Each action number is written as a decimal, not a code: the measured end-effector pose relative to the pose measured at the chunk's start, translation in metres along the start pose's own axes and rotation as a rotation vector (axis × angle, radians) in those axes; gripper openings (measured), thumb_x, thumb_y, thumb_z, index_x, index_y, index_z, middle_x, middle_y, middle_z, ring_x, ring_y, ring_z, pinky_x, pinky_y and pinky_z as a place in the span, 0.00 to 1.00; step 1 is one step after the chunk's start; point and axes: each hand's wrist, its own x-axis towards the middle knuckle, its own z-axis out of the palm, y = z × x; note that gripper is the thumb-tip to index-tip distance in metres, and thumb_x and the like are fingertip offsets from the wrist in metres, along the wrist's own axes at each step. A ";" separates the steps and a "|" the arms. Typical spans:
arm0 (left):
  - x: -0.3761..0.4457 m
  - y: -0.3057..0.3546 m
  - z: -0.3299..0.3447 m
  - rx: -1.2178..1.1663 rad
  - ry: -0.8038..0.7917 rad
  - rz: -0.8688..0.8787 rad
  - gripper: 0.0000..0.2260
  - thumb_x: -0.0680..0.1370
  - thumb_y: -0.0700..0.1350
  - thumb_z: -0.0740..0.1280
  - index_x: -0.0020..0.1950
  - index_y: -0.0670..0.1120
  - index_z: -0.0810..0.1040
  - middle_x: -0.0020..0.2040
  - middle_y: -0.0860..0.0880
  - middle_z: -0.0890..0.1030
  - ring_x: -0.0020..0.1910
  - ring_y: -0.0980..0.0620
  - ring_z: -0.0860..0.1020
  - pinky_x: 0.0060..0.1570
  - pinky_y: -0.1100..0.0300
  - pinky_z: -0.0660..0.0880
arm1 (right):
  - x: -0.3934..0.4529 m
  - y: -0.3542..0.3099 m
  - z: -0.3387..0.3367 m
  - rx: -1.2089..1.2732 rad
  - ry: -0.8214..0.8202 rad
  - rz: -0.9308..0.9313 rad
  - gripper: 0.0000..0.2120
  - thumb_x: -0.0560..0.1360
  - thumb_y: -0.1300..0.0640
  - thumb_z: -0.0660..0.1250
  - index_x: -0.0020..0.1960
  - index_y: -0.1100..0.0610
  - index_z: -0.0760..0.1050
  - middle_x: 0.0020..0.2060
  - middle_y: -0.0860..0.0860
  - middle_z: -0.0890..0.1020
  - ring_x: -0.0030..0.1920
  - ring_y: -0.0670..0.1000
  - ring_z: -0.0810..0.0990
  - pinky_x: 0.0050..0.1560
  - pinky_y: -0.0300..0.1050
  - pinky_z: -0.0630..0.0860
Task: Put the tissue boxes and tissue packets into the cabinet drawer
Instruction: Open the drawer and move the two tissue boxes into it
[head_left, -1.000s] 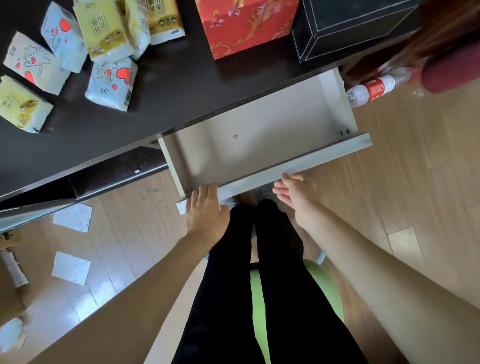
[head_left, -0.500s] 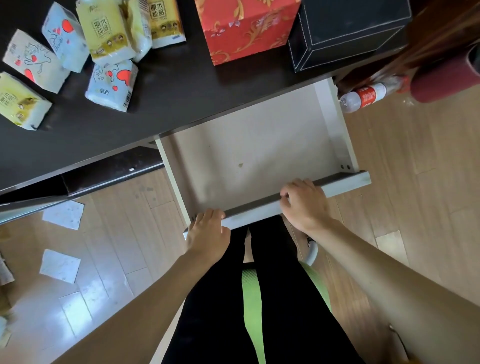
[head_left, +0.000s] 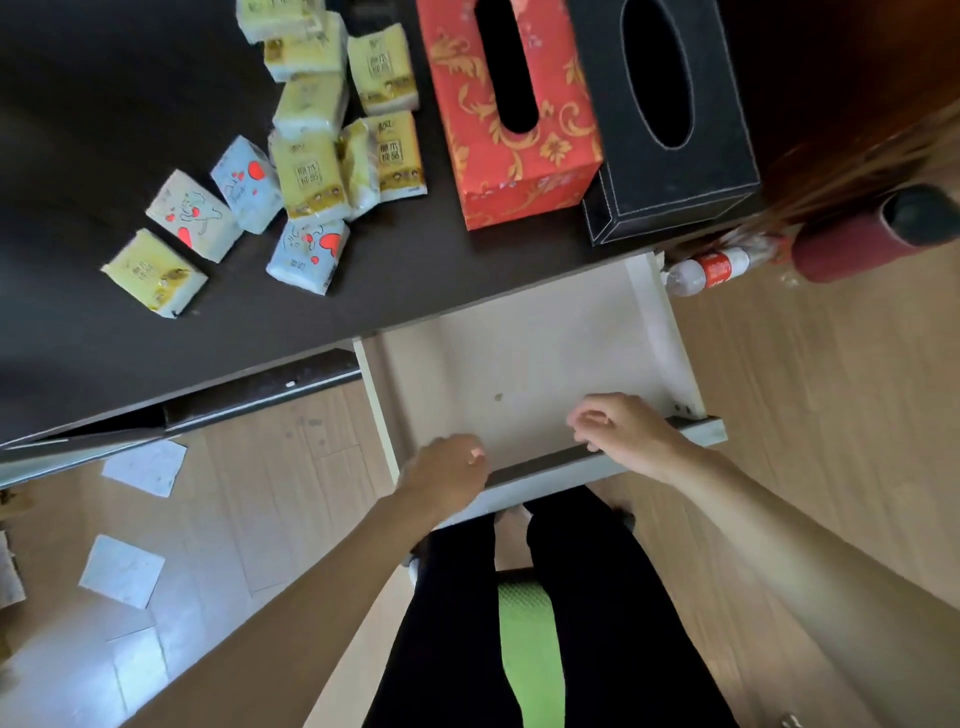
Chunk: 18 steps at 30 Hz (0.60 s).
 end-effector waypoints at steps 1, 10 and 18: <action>-0.004 0.014 -0.018 -0.057 0.096 0.047 0.11 0.78 0.48 0.59 0.52 0.55 0.80 0.52 0.53 0.82 0.50 0.49 0.79 0.50 0.55 0.75 | -0.006 -0.009 -0.013 0.052 0.084 -0.067 0.08 0.82 0.54 0.63 0.54 0.49 0.81 0.49 0.42 0.85 0.53 0.46 0.83 0.56 0.48 0.79; -0.027 0.162 -0.180 -0.358 0.843 0.443 0.14 0.75 0.46 0.61 0.59 0.53 0.77 0.54 0.58 0.80 0.50 0.56 0.78 0.46 0.59 0.71 | -0.037 -0.103 -0.157 0.099 0.965 -0.406 0.11 0.80 0.56 0.63 0.59 0.52 0.80 0.57 0.46 0.81 0.59 0.45 0.75 0.54 0.37 0.71; 0.022 0.186 -0.173 0.215 0.788 0.361 0.26 0.75 0.51 0.66 0.71 0.41 0.68 0.71 0.44 0.71 0.72 0.44 0.64 0.71 0.50 0.59 | 0.013 -0.102 -0.193 -0.458 0.621 -0.431 0.33 0.78 0.36 0.64 0.74 0.59 0.70 0.69 0.52 0.76 0.74 0.55 0.64 0.71 0.53 0.66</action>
